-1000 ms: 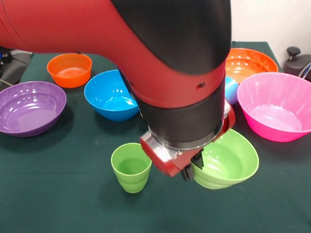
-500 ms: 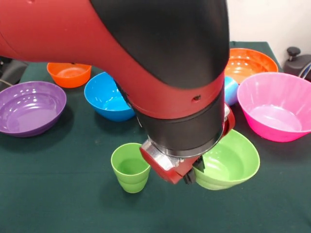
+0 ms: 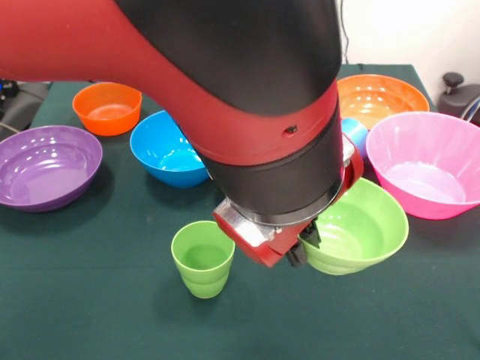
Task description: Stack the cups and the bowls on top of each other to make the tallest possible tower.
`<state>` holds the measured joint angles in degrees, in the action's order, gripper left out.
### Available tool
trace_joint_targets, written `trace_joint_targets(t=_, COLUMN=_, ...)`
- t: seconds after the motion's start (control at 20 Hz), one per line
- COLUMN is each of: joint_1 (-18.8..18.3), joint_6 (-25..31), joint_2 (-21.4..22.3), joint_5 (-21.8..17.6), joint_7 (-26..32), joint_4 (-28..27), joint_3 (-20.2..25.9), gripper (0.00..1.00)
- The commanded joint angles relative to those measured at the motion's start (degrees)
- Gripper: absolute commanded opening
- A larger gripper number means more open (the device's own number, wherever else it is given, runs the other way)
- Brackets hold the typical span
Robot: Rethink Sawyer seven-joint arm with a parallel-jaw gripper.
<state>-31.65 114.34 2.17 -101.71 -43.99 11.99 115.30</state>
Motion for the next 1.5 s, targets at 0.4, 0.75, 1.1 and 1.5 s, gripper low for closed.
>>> trace_joint_targets(t=0.4, joint_1=-0.88, joint_6=5.82, joint_2=2.64, joint_5=-12.61, joint_7=16.77, joint_4=-4.44, joint_3=3.59, gripper=0.0)
trace_joint_targets(t=0.75, joint_1=-2.21, joint_6=5.51, joint_2=2.42, joint_5=-19.89, joint_7=22.16, joint_4=-5.58, joint_3=8.81, gripper=0.0)
trace_joint_targets(t=1.1, joint_1=-3.62, joint_6=5.26, joint_2=1.9, joint_5=-26.55, joint_7=25.72, joint_4=-6.37, joint_3=14.05, gripper=0.0)
trace_joint_targets(t=1.5, joint_1=-5.81, joint_6=5.38, joint_2=2.16, joint_5=-33.21, joint_7=29.6, joint_4=-6.6, joint_3=18.45, gripper=0.0)
